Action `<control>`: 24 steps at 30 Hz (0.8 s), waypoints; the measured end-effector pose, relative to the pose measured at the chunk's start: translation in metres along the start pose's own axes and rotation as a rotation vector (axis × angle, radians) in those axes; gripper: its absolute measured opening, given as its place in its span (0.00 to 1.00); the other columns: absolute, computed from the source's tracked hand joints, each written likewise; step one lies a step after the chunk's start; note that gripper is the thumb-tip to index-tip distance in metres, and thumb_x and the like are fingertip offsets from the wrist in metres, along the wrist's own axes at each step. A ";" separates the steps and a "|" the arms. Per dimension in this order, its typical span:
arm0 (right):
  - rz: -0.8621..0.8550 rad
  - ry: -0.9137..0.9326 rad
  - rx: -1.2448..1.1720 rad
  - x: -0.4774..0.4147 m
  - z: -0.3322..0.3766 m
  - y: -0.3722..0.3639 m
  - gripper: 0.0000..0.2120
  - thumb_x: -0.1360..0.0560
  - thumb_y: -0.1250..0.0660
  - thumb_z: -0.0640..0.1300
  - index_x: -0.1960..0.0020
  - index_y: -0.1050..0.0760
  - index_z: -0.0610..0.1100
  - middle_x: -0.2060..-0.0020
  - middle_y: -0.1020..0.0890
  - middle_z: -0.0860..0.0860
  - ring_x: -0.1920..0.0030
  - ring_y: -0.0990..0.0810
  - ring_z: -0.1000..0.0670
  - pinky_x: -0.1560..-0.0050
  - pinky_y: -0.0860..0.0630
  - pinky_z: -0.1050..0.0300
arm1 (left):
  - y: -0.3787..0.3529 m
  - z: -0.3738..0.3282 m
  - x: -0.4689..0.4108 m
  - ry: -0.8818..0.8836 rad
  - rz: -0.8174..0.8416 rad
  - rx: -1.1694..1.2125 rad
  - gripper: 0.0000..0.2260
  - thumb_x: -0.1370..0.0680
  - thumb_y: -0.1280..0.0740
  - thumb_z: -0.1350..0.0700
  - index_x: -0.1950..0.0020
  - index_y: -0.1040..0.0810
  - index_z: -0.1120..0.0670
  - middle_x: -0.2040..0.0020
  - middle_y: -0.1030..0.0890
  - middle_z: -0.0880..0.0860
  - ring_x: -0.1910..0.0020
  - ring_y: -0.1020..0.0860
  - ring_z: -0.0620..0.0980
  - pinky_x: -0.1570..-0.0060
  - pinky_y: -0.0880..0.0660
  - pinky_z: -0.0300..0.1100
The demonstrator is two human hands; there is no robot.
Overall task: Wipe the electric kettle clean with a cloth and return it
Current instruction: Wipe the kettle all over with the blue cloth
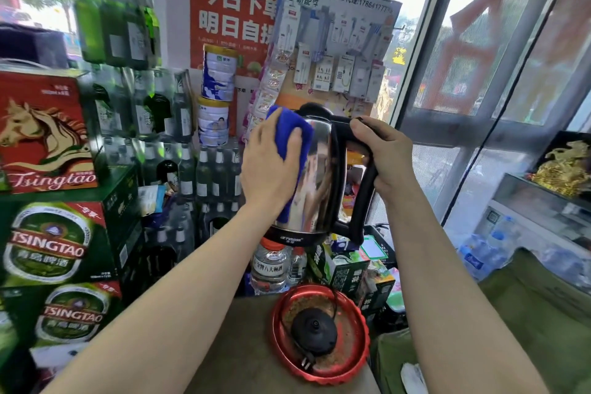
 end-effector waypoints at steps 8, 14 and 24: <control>-0.054 0.048 -0.011 0.007 0.006 0.014 0.11 0.26 0.26 0.34 0.44 0.17 0.35 0.56 0.14 0.42 0.62 0.13 0.49 0.67 0.22 0.66 | -0.007 0.025 0.042 0.144 0.012 0.005 0.26 0.19 0.49 0.37 0.24 0.38 0.47 0.30 0.27 0.56 0.34 0.27 0.58 0.37 0.30 0.54; -0.162 0.078 -0.015 0.013 -0.002 0.013 0.10 0.28 0.23 0.37 0.47 0.16 0.38 0.54 0.13 0.42 0.53 0.14 0.43 0.53 0.16 0.53 | -0.052 -0.036 0.070 -0.420 -0.004 -0.658 0.31 0.22 0.40 0.41 0.21 0.40 0.48 0.21 0.38 0.58 0.24 0.41 0.66 0.33 0.36 0.66; -0.251 0.096 0.130 0.026 0.007 0.011 0.16 0.35 0.19 0.48 0.48 0.14 0.45 0.56 0.12 0.49 0.51 0.13 0.45 0.47 0.16 0.44 | -0.012 -0.032 0.013 -0.267 -0.009 -0.292 0.28 0.20 0.44 0.42 0.22 0.40 0.50 0.24 0.34 0.58 0.28 0.33 0.60 0.29 0.36 0.55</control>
Point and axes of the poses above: each hand's wrist, its own x-axis away from the middle knuckle, its own y-axis out of the back of the hand, z = x × y, the point moved 9 cm from there along -x, towards the middle knuckle
